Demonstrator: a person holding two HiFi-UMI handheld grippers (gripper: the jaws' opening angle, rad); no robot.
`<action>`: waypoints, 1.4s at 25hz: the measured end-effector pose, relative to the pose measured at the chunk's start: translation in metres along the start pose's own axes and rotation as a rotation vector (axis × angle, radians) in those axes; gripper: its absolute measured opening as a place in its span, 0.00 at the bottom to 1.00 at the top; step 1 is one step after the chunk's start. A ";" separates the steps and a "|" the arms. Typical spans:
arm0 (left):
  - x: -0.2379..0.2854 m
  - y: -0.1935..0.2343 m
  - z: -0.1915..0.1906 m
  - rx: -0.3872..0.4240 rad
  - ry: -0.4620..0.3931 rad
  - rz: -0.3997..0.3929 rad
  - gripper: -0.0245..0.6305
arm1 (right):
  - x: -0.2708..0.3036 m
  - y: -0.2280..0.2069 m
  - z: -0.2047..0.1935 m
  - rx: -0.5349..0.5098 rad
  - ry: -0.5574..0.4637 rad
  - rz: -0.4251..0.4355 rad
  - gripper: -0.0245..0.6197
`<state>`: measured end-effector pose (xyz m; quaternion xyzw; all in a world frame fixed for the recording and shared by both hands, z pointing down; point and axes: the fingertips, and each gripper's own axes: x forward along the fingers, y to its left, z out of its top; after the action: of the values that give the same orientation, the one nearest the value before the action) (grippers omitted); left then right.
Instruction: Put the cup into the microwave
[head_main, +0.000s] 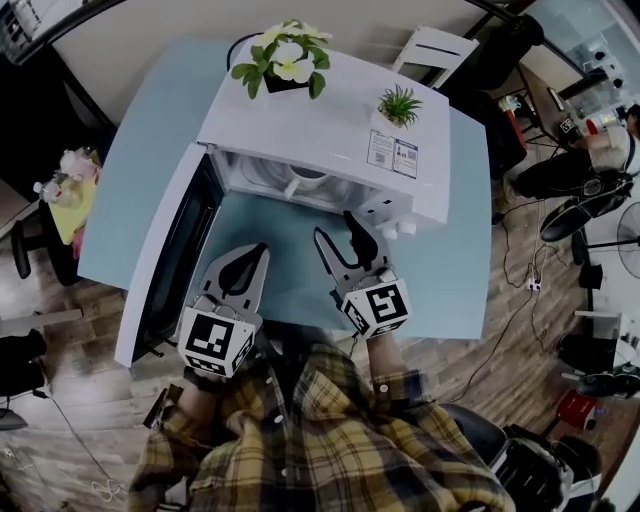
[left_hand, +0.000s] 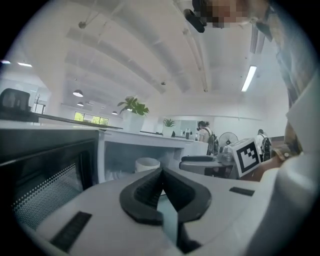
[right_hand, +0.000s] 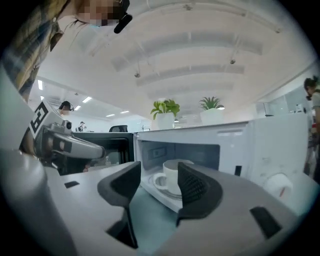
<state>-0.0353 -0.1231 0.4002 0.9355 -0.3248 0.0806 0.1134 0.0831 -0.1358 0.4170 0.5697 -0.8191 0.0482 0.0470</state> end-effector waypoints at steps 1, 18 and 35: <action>0.001 -0.005 0.006 0.005 -0.009 -0.008 0.03 | -0.007 -0.004 0.004 0.021 0.001 -0.003 0.40; 0.015 -0.075 0.051 0.076 -0.083 -0.154 0.03 | -0.114 -0.021 0.057 0.088 -0.077 -0.059 0.19; 0.035 -0.141 0.048 0.104 -0.090 -0.281 0.03 | -0.177 -0.044 0.054 0.170 -0.119 -0.118 0.04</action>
<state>0.0838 -0.0486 0.3397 0.9790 -0.1909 0.0388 0.0602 0.1843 0.0067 0.3411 0.6209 -0.7783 0.0807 -0.0472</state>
